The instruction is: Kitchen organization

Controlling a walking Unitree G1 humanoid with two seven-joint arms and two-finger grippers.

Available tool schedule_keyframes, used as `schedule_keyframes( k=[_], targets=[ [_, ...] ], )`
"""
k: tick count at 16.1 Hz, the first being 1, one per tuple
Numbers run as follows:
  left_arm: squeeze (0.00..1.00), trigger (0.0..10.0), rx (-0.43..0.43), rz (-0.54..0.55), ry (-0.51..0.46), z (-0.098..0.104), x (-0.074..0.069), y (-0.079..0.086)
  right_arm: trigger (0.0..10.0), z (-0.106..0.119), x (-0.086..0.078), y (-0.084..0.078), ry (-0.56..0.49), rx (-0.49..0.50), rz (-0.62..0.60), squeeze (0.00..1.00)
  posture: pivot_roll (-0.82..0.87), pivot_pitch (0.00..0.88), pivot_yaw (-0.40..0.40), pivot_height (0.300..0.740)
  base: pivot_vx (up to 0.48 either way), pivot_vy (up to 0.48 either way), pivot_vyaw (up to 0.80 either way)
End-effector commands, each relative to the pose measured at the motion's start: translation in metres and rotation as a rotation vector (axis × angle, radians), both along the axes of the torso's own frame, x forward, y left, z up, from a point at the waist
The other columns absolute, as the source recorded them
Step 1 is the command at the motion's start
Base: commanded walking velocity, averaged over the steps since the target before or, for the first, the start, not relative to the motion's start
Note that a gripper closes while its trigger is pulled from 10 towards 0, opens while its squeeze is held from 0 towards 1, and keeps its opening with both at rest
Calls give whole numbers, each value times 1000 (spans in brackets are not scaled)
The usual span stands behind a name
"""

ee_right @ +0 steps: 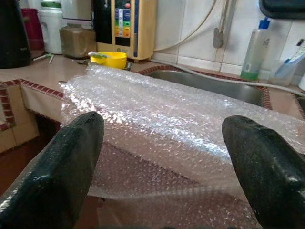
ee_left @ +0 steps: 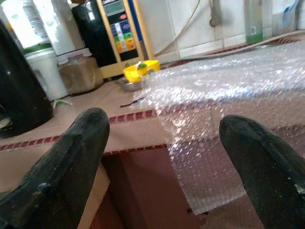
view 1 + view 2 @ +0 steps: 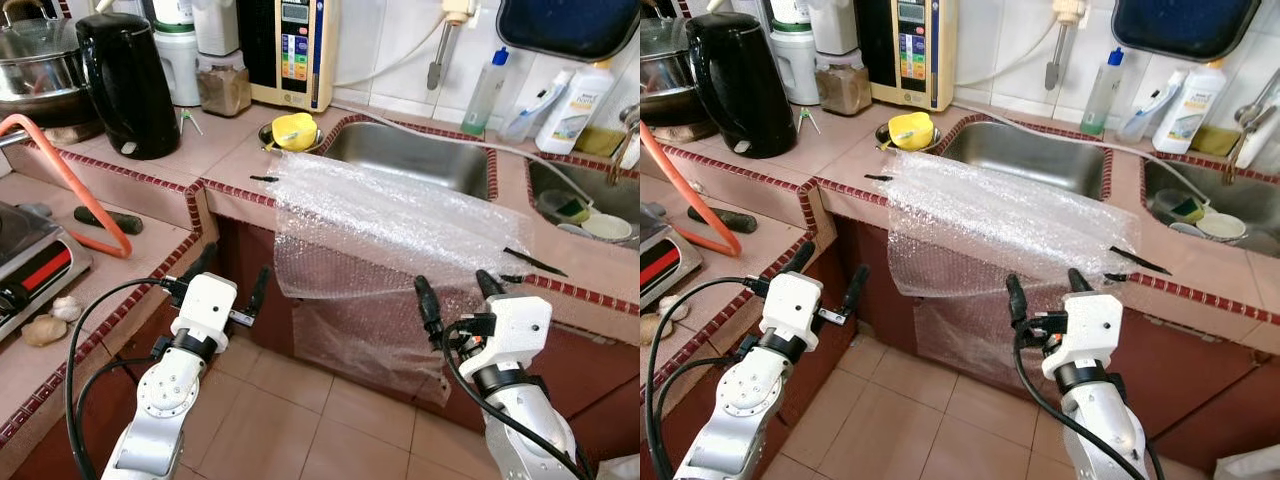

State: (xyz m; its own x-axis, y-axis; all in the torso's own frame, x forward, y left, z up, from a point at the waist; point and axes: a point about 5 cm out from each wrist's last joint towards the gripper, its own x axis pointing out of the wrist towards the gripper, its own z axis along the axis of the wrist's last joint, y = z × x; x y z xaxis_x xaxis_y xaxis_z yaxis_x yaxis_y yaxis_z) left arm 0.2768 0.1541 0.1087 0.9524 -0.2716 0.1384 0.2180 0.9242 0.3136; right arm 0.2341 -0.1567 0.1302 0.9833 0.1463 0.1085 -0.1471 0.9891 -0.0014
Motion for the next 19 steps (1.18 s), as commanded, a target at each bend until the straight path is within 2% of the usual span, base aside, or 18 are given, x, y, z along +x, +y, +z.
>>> schedule_keyframes(
  k=[1,10,16,19],
  targets=[
    [0,10000,-9,-16,-16,5,0,-4,10000,7,0,-1,-22,-4,9,0,177,0,-77,740,315,0,0],
    [0,10000,-29,-18,-20,6,2,-7,10000,6,7,2,-14,-11,45,0,195,0,-90,740,391,0,0],
    [0,10000,-29,-34,-2,0,1,-14,10000,3,6,0,-8,-27,50,0,188,0,-91,740,405,0,568],
    [0,10000,-20,-62,-14,3,8,-19,10000,9,15,2,-38,-22,40,0,191,0,-85,740,0,0,0]
  ],
)
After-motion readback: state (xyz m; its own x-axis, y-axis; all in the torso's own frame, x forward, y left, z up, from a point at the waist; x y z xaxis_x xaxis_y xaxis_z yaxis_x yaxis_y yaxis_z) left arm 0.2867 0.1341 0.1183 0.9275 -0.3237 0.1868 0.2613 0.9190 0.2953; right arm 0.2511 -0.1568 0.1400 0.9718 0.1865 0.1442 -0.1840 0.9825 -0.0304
